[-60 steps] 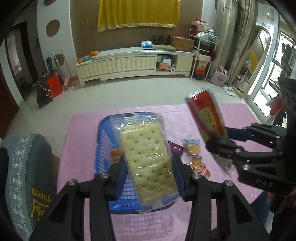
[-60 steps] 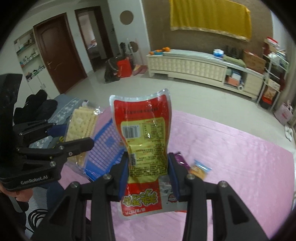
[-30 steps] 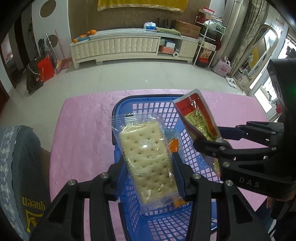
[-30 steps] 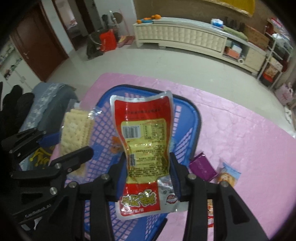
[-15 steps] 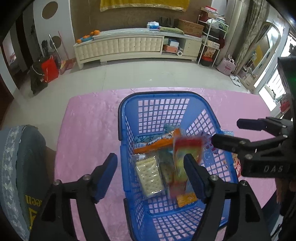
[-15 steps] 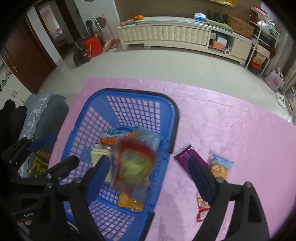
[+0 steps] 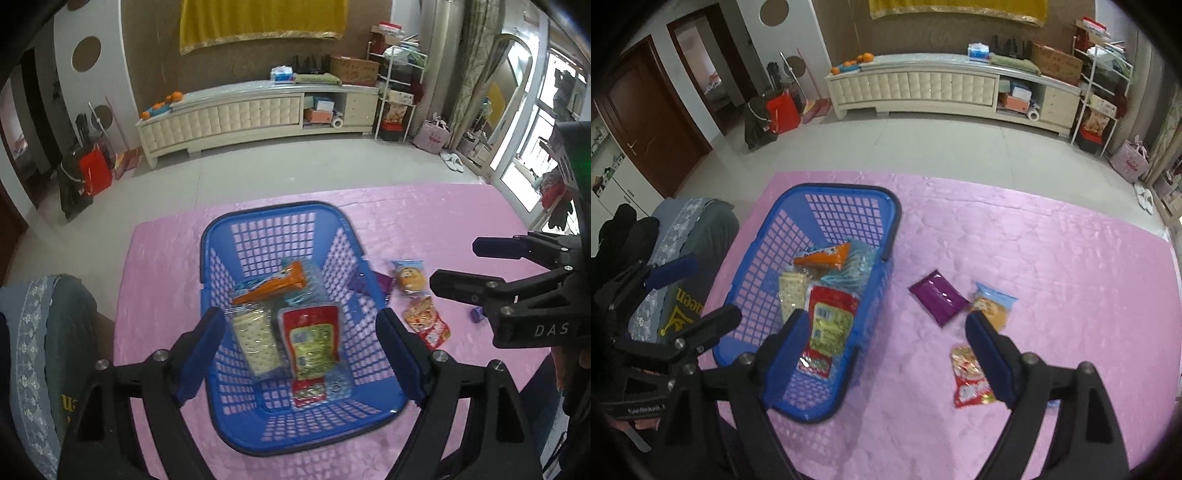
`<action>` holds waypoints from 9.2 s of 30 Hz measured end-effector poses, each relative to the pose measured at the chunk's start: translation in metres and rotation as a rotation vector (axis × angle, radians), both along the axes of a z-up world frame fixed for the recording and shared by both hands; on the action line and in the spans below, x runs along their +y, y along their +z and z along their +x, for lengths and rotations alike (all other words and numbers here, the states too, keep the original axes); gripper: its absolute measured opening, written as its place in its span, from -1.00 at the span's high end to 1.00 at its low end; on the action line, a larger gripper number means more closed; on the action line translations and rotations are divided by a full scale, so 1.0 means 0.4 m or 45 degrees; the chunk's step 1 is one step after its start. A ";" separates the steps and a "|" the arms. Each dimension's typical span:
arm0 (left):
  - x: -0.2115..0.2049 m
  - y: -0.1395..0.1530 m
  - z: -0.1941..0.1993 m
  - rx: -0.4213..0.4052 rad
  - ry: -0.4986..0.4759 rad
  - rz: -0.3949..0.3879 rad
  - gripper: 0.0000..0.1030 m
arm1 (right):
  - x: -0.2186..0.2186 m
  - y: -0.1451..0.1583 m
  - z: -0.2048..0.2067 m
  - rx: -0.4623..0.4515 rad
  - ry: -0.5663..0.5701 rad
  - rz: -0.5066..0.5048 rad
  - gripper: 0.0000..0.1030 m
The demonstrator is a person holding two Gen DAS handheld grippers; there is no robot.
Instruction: Organize snacks
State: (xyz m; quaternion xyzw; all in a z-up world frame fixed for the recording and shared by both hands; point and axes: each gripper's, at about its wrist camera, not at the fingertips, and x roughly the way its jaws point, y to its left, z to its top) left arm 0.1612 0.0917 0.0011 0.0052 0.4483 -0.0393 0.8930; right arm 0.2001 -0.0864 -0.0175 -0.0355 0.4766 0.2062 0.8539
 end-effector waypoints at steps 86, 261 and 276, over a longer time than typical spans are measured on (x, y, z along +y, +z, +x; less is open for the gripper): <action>-0.548 -0.514 0.240 0.563 -0.029 0.029 1.00 | -0.534 -0.456 0.081 0.383 -0.191 -0.046 -0.72; -0.302 -0.103 0.143 0.103 -0.024 -0.052 -0.54 | -0.321 -0.150 0.151 0.083 -0.033 0.026 -0.78; -0.487 -0.261 0.271 0.253 -0.138 0.054 -0.54 | -0.476 -0.248 0.191 0.152 -0.142 0.054 -0.78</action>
